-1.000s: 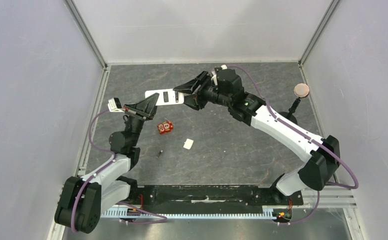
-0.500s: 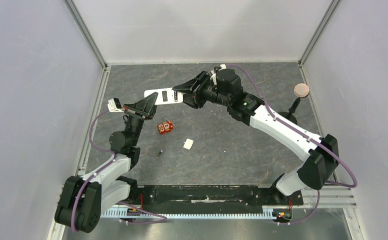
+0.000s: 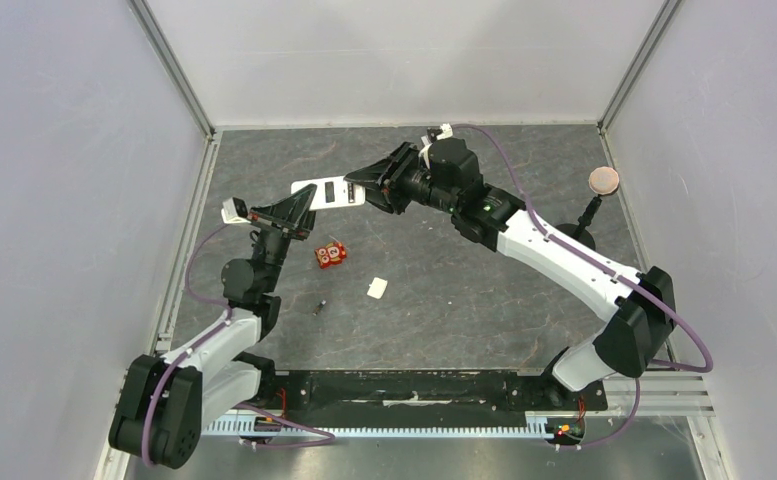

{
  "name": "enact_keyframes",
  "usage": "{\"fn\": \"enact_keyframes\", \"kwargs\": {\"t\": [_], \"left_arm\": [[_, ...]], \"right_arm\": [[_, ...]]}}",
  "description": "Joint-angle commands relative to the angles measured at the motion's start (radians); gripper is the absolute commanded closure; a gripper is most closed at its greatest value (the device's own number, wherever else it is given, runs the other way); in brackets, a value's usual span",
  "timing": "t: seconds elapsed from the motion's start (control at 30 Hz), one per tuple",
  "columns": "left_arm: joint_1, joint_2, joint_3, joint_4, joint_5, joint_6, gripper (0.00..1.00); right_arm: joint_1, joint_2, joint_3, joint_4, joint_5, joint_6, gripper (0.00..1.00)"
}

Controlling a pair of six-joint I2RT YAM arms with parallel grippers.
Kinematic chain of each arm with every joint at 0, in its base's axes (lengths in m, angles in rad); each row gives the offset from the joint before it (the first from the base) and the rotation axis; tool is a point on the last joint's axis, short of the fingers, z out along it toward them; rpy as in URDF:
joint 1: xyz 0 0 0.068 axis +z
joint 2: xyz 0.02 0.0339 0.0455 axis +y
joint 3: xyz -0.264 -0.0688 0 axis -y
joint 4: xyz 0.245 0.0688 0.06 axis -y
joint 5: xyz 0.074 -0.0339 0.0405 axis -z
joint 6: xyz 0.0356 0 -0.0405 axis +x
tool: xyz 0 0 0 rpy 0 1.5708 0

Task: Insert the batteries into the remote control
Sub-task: Load the battery into the remote control.

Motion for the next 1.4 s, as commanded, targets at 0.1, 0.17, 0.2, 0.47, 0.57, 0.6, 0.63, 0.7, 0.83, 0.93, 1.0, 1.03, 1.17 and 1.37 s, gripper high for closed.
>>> {"fn": "enact_keyframes", "kwargs": {"t": [0.1,0.17,0.2,0.47,0.57,0.6,0.63,0.7,0.83,0.93,1.0,1.03,1.17,1.37], "left_arm": [[-0.002,-0.080,0.079,-0.030,-0.084,-0.161,0.98],[-0.002,-0.103,0.086,-0.060,-0.094,-0.186,0.98],[-0.002,-0.112,0.090,-0.078,-0.095,-0.196,0.98],[-0.002,-0.157,0.102,-0.160,-0.171,-0.287,0.98],[-0.002,-0.174,0.100,-0.226,-0.191,-0.350,0.98],[-0.002,-0.186,0.099,-0.255,-0.202,-0.368,0.98],[-0.002,-0.198,0.098,-0.281,-0.211,-0.383,0.98],[-0.003,-0.218,0.102,-0.327,-0.224,-0.394,0.98],[-0.002,-0.251,0.115,-0.380,-0.225,-0.360,0.98],[-0.002,-0.256,0.116,-0.386,-0.201,-0.305,0.98],[-0.002,-0.265,0.115,-0.398,-0.178,-0.249,0.98],[-0.003,-0.271,0.110,-0.409,-0.166,-0.220,0.98],[-0.002,-0.299,0.047,-0.381,-0.161,-0.094,0.98],[0.004,-0.275,-0.057,-0.239,-0.135,0.025,0.98]], "right_arm": [[0.041,0.026,0.004,-0.125,0.018,-0.126,0.66],[0.044,0.022,-0.001,-0.144,0.038,-0.158,0.66],[0.047,0.020,-0.005,-0.146,0.049,-0.174,0.67],[0.075,0.010,-0.016,-0.174,0.110,-0.313,0.68],[0.089,-0.010,-0.025,-0.188,0.162,-0.370,0.68],[0.093,-0.014,-0.027,-0.190,0.177,-0.383,0.68],[0.093,-0.015,-0.028,-0.190,0.184,-0.393,0.68],[0.096,-0.012,-0.027,-0.190,0.195,-0.414,0.68],[0.097,-0.007,-0.029,-0.192,0.195,-0.442,0.67],[0.095,0.000,0.003,-0.189,0.179,-0.449,0.56],[0.085,0.005,0.024,-0.172,0.144,-0.441,0.42],[0.076,0.003,0.029,-0.150,0.117,-0.431,0.38],[0.027,-0.032,0.005,-0.053,0.029,-0.369,0.24],[-0.010,-0.117,-0.024,-0.002,0.023,-0.417,0.12]]}}
